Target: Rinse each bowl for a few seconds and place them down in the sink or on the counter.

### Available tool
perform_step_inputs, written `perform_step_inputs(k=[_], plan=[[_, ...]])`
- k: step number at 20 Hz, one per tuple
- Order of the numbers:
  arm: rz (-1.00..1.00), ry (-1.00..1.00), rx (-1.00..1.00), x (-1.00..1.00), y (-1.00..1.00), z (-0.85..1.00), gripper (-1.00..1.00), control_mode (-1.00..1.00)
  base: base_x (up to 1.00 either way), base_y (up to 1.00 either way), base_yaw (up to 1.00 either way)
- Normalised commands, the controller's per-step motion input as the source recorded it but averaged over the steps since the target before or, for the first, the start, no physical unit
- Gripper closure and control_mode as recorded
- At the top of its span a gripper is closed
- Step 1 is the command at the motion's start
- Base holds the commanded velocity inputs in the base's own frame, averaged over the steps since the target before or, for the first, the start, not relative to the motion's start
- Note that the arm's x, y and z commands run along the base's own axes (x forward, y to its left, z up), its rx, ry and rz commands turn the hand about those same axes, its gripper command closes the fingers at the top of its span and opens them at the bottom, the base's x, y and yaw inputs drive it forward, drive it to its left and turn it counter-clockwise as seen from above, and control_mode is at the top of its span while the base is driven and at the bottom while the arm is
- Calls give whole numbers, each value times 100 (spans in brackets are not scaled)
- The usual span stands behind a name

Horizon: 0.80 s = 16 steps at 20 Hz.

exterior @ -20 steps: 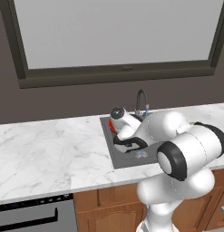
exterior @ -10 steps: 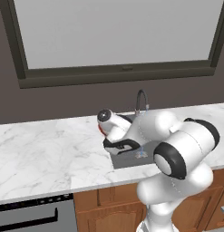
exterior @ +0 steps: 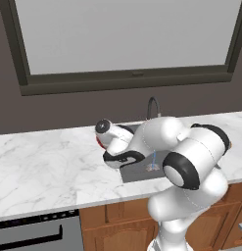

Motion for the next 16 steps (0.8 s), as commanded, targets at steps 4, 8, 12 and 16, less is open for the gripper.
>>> perform_step_inputs(k=[4, 8, 12, 16], plan=[[6, 1, -1, 0, 34, -8, 100, -100, 0, 0, 0], [7, 0, -2, 1, 32, -15, 100, -100, 0, 0, 0], [7, 0, 0, 2, 31, -14, 100, -100, 0, 0, 0], [6, 1, 0, 3, 29, -17, 100, -100, 0, 0, 0]])
